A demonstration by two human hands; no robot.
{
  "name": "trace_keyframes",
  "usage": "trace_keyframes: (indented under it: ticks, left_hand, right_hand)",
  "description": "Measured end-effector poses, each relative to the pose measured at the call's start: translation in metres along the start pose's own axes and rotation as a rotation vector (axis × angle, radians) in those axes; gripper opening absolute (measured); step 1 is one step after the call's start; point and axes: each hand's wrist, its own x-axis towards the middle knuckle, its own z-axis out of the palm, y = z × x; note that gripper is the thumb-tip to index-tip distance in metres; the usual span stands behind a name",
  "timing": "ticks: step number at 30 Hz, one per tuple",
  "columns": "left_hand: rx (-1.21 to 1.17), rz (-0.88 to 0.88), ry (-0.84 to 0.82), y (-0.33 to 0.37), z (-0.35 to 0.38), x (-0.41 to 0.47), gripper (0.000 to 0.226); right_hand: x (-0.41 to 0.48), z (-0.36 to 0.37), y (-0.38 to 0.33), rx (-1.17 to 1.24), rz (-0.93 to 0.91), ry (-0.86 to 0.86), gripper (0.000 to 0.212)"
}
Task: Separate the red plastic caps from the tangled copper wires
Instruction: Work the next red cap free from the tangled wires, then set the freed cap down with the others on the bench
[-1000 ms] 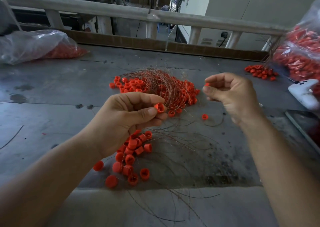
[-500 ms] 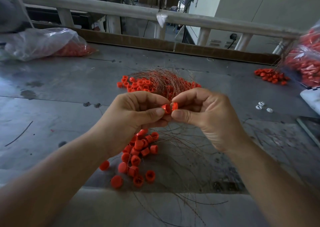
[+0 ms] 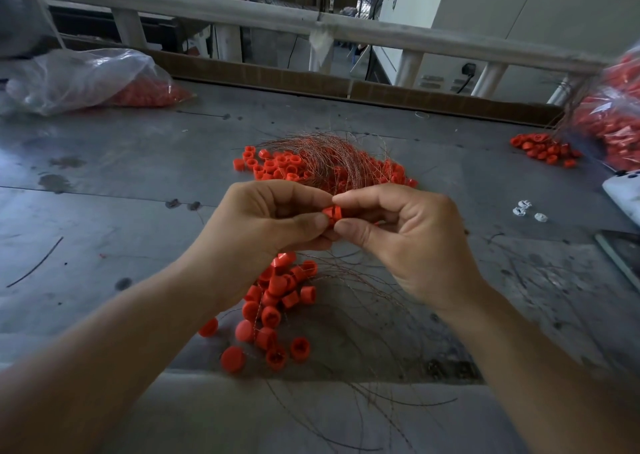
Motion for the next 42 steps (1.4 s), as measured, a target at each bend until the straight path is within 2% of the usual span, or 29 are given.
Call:
trace_keyframes:
  ticks: [9, 20, 26, 36, 39, 42]
  left_hand:
    - [0.018, 0.02, -0.002, -0.002, 0.002, -0.001, 0.022]
    - [0.244, 0.154, 0.026, -0.001, 0.006, -0.005, 0.021]
    - [0.115, 0.038, -0.044, -0.002, 0.004, -0.004, 0.022]
    - [-0.004, -0.027, -0.077, -0.002, 0.001, -0.003, 0.024]
    - [-0.004, -0.05, -0.148, 0.001, -0.003, -0.002, 0.031]
    - [-0.002, -0.096, -0.198, 0.001, -0.007, -0.001, 0.036]
  right_hand:
    - [-0.002, 0.0, 0.0, -0.043, -0.027, 0.032, 0.029]
    - [-0.002, 0.0, 0.002, -0.193, -0.147, 0.036, 0.022]
    - [-0.004, 0.0, 0.002, -0.197, -0.132, 0.036, 0.023]
    - [-0.001, -0.001, 0.004, -0.057, -0.102, 0.011, 0.026]
    - [-0.001, -0.002, 0.002, 0.022, -0.014, -0.056, 0.026]
    - [0.001, -0.004, 0.001, -0.073, -0.008, -0.196, 0.03]
